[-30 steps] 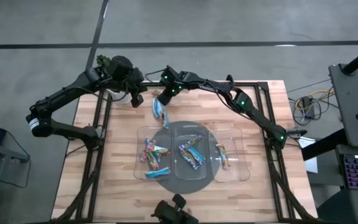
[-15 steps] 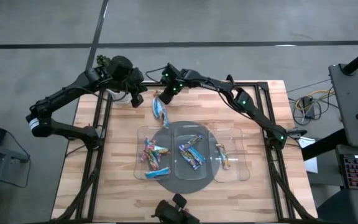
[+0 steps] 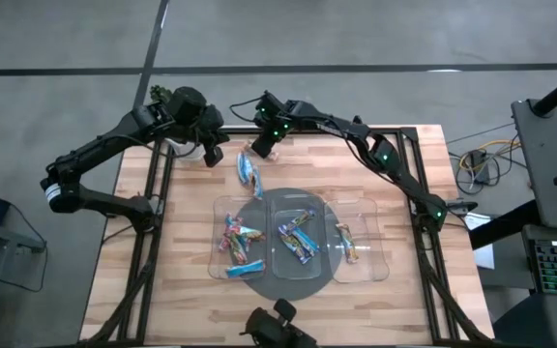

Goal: Pick and place Granola Bars by type
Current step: Put the yellow granola bar into the right transparent bin

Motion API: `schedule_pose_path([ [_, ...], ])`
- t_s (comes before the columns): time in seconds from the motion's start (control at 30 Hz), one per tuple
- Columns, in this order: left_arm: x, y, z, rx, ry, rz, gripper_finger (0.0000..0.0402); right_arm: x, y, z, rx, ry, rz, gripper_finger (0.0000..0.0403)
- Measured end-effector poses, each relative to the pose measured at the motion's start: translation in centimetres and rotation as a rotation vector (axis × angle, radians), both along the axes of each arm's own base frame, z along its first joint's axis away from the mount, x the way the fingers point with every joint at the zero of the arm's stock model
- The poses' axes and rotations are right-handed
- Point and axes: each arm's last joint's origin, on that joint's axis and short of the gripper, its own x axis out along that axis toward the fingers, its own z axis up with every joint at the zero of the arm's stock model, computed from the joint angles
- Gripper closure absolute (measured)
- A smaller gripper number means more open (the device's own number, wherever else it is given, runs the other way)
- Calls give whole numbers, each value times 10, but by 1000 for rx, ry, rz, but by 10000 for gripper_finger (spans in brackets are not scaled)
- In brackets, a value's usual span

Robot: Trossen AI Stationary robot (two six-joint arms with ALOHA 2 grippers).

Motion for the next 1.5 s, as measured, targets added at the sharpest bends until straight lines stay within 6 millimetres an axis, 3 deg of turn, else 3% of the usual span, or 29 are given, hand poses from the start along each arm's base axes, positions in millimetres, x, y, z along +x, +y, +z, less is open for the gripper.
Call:
schedule_pose_path([
  [0.4, 0, 0, 0, -7, -3, 7, 401, 0, 0, 0, -12, 1, 21, 382],
  [0.77, 0, 0, 0, -2, 1, 1, 401, -3, -1, -4, 11, 31, -16, 210],
  [0.93, 1, 1, -2, -2, 7, -2, 401, -2, 0, -4, -26, 37, 29, 165],
  [1.27, 2, 1, -19, -36, 50, 1, 401, 0, 5, -9, -55, 62, 102, 148],
  [1.5, 2, 1, -20, -56, 39, 24, 401, 1, 5, -34, -21, 109, 99, 158],
])
